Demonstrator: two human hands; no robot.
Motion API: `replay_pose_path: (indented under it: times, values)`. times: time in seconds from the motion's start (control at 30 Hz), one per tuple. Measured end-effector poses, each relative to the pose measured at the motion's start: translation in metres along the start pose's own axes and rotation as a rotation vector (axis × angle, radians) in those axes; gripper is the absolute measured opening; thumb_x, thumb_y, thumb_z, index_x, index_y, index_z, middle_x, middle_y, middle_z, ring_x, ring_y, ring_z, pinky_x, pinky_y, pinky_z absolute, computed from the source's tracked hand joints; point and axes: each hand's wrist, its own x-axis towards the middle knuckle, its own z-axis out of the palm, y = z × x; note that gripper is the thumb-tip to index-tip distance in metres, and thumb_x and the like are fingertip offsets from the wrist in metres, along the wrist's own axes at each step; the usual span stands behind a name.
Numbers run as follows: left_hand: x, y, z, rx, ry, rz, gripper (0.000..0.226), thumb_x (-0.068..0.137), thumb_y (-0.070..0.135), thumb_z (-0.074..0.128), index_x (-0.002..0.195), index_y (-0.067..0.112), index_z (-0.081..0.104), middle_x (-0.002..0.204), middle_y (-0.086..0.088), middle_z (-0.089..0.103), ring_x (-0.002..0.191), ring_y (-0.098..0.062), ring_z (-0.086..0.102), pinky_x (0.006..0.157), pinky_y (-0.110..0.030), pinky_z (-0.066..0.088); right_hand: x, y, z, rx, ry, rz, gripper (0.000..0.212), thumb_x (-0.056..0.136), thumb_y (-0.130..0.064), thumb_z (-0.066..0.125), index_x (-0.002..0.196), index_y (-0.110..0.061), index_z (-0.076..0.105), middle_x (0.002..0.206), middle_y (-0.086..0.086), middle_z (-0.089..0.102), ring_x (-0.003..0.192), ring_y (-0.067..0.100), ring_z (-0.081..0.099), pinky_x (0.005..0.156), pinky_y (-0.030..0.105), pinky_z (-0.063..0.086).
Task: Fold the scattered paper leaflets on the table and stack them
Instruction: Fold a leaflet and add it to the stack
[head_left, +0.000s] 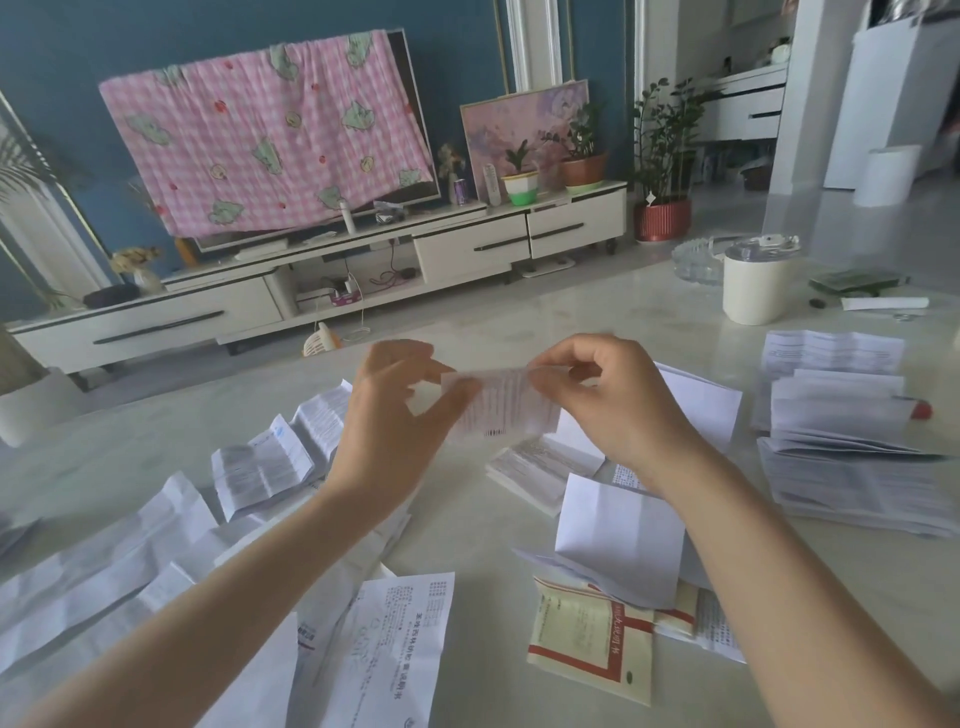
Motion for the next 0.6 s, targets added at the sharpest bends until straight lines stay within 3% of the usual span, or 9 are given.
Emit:
replay_pose_path:
  times: [0.1,0.2,0.27,0.43,0.5,0.6]
  values:
    - [0.006,-0.002,0.003,-0.196,-0.086,-0.252,0.004,0.086,0.019,0.065,0.083,0.017,0.067,0.092,-0.002,0.069,0.086,-0.018,0.064,0.082,-0.033,0.051,0.000,-0.003,0.000,0.144,0.003,0.043,0.005,0.085,-0.011,0.065,0.085,-0.015,0.068,0.073,-0.004,0.062,0.055,0.000,0.052,0.056,0.012,0.047]
    - [0.009,-0.010,0.011,-0.409,-0.159,-0.435,0.011,0.091,0.011,0.058,0.084,0.016,0.065,0.082,-0.004,0.068,0.074,-0.015,0.063,0.065,-0.021,0.055,0.002,-0.001,0.000,0.204,0.074,0.096,0.008,0.087,-0.010,0.063,0.093,-0.014,0.067,0.076,0.001,0.062,0.058,0.007,0.056,0.053,0.015,0.050]
    - [0.015,-0.019,0.018,-0.398,-0.173,-0.506,0.017,0.092,0.008,0.054,0.082,0.016,0.063,0.077,-0.004,0.062,0.067,-0.013,0.058,0.053,-0.014,0.051,0.005,0.001,-0.005,0.217,0.159,0.156,0.009,0.089,-0.012,0.060,0.096,-0.014,0.065,0.077,0.001,0.062,0.058,0.011,0.056,0.056,0.017,0.050]
    - [0.025,-0.044,0.055,-0.333,-0.310,-0.686,0.009,0.090,0.001,0.055,0.092,0.004,0.064,0.064,-0.005,0.049,0.042,-0.006,0.045,0.048,-0.016,0.046,0.009,-0.001,-0.017,0.326,0.184,0.297,0.011,0.093,-0.009,0.051,0.094,-0.009,0.062,0.071,0.000,0.060,0.053,0.011,0.050,0.045,0.013,0.043]
    - [0.025,-0.055,0.072,-0.179,-0.295,-0.632,0.016,0.088,0.007,0.059,0.101,0.002,0.066,0.068,-0.004,0.054,0.052,-0.011,0.049,0.056,-0.021,0.045,0.008,-0.002,-0.017,0.307,0.145,0.307,0.012,0.093,-0.007,0.049,0.093,-0.009,0.061,0.071,0.001,0.060,0.053,0.012,0.050,0.045,0.013,0.043]
    - [0.019,-0.066,0.085,0.171,-0.225,-0.495,0.033,0.086,0.023,0.063,0.117,0.010,0.060,0.104,-0.006,0.061,0.094,-0.020,0.054,0.077,-0.025,0.042,0.007,0.000,-0.016,0.244,0.095,0.314,0.016,0.093,-0.006,0.047,0.091,-0.010,0.061,0.071,0.001,0.061,0.053,0.012,0.052,0.045,0.013,0.043]
